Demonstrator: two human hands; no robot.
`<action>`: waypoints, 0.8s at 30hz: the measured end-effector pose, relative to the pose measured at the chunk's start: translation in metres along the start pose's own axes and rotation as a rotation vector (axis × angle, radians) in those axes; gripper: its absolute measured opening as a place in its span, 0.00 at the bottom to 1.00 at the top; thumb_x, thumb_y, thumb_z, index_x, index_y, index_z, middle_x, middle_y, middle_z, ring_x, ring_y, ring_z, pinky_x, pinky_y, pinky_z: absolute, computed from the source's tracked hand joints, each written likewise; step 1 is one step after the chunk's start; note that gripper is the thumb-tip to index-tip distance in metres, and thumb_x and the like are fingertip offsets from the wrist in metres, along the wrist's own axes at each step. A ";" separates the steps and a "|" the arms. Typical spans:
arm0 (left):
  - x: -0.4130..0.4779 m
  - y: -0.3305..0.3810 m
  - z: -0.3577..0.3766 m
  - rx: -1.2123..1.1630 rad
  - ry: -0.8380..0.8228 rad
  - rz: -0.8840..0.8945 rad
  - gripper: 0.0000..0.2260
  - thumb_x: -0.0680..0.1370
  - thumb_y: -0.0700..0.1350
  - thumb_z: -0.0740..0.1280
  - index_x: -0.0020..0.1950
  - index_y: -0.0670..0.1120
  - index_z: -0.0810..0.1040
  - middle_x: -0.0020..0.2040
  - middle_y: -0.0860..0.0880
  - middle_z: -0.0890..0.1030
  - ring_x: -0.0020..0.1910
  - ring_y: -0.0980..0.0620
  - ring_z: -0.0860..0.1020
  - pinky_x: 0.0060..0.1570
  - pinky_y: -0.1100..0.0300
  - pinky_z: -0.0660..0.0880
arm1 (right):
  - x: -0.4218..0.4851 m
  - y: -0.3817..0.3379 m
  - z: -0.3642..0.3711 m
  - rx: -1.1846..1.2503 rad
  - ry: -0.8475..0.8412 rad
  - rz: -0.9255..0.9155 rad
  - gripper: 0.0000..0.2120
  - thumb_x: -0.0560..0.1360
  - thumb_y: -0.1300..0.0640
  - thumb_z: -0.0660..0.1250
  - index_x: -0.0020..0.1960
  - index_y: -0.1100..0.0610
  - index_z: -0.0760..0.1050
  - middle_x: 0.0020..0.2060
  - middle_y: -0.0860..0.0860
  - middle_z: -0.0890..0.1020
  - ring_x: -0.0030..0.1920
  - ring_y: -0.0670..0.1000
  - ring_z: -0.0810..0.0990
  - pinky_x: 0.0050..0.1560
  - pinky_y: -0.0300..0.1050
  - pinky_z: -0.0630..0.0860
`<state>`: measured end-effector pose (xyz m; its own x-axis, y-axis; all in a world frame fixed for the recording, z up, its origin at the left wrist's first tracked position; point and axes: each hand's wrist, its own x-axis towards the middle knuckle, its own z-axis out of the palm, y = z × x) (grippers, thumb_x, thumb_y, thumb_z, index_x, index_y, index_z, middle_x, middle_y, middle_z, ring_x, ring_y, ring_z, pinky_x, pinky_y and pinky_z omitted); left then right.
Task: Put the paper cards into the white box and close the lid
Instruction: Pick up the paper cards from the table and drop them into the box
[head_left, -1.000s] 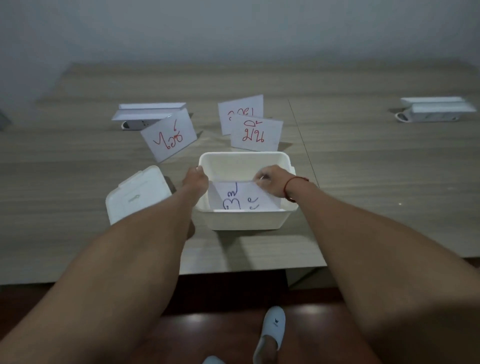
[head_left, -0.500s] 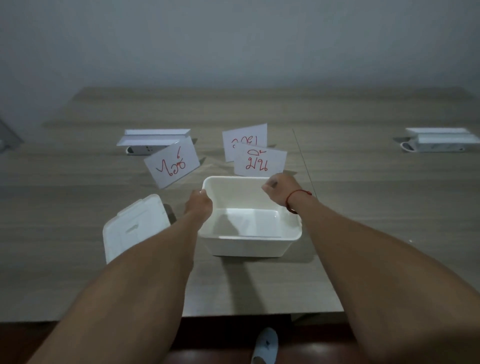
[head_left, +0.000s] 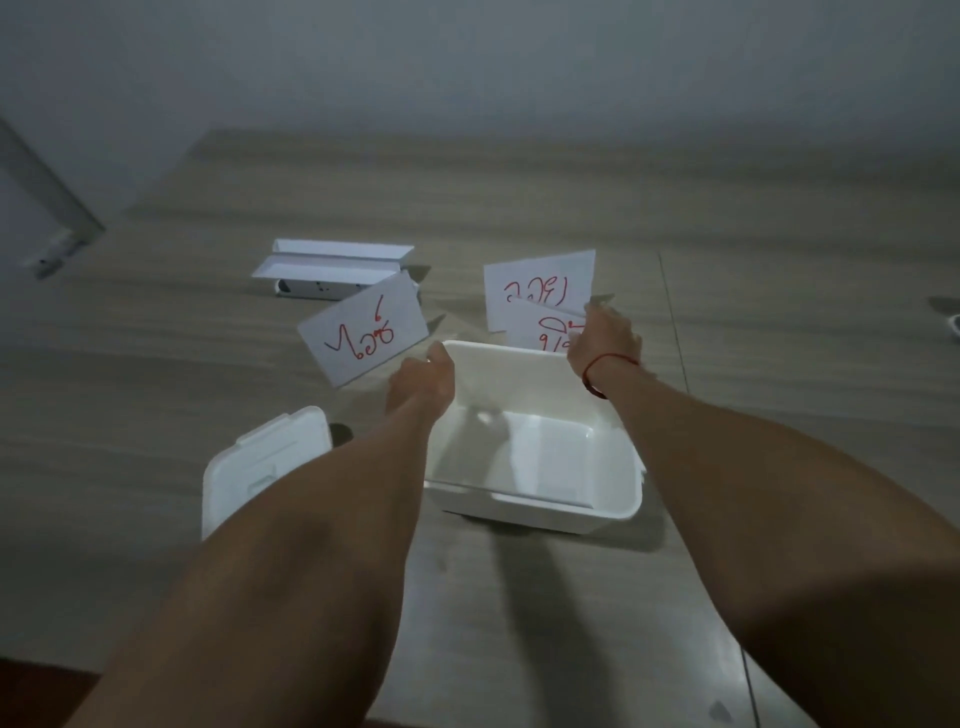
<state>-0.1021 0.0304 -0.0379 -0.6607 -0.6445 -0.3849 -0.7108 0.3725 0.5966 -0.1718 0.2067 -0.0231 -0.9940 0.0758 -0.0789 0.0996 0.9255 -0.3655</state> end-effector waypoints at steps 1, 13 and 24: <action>0.003 0.001 0.002 -0.002 0.007 -0.026 0.30 0.81 0.58 0.50 0.71 0.36 0.68 0.69 0.37 0.72 0.67 0.39 0.72 0.66 0.49 0.67 | 0.007 -0.001 0.002 0.005 -0.015 0.034 0.15 0.77 0.57 0.63 0.64 0.57 0.72 0.64 0.56 0.75 0.67 0.58 0.71 0.66 0.54 0.68; 0.015 0.000 0.002 -0.034 -0.001 -0.037 0.28 0.81 0.56 0.51 0.69 0.36 0.69 0.67 0.38 0.74 0.65 0.39 0.73 0.66 0.48 0.69 | 0.020 -0.009 0.004 -0.239 -0.035 -0.047 0.13 0.77 0.64 0.58 0.57 0.54 0.76 0.56 0.55 0.81 0.61 0.58 0.77 0.70 0.57 0.61; -0.022 -0.028 -0.026 0.047 -0.074 0.133 0.19 0.82 0.44 0.51 0.63 0.34 0.74 0.62 0.36 0.77 0.61 0.39 0.76 0.55 0.53 0.72 | -0.037 -0.022 -0.075 -0.035 0.204 -0.196 0.13 0.80 0.60 0.57 0.60 0.52 0.75 0.57 0.55 0.81 0.62 0.57 0.76 0.63 0.51 0.62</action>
<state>-0.0609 0.0165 -0.0277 -0.7645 -0.5372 -0.3563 -0.6253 0.4834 0.6126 -0.1411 0.2119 0.0576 -0.9830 -0.0362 0.1800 -0.0939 0.9418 -0.3229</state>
